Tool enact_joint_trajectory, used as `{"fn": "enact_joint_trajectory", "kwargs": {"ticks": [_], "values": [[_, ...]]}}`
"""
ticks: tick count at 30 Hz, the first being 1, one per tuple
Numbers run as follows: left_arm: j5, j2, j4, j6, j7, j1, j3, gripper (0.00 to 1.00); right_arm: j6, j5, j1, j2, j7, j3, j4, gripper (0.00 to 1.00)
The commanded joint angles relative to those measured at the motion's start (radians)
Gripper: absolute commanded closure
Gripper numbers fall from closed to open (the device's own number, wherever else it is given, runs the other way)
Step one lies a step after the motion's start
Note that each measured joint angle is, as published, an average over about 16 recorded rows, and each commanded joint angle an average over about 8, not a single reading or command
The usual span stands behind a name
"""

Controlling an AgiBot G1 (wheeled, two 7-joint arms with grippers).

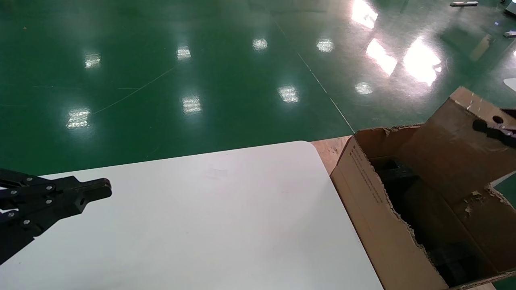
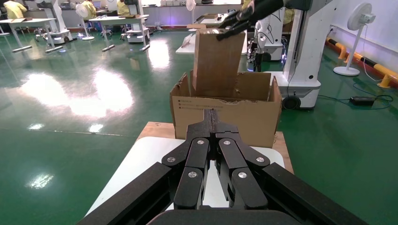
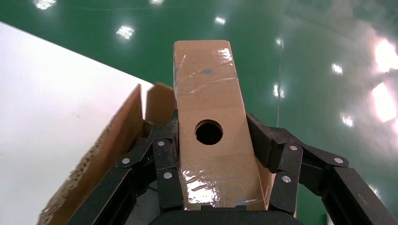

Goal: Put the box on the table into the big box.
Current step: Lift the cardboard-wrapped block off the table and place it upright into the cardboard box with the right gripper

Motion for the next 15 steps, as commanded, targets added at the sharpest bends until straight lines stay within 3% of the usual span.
{"fn": "enact_joint_trajectory", "kwargs": {"ticks": [1,15], "values": [[0.000,0.000,0.000,0.000,0.000,0.000,0.000,1.00,0.008,0.041,-0.038,-0.016,-0.021,-0.016,-0.057,1.00],[0.000,0.000,0.000,0.000,0.000,0.000,0.000,1.00,-0.060,0.271,-0.322,-0.146,-0.155,0.042,-0.432,1.00]]}}
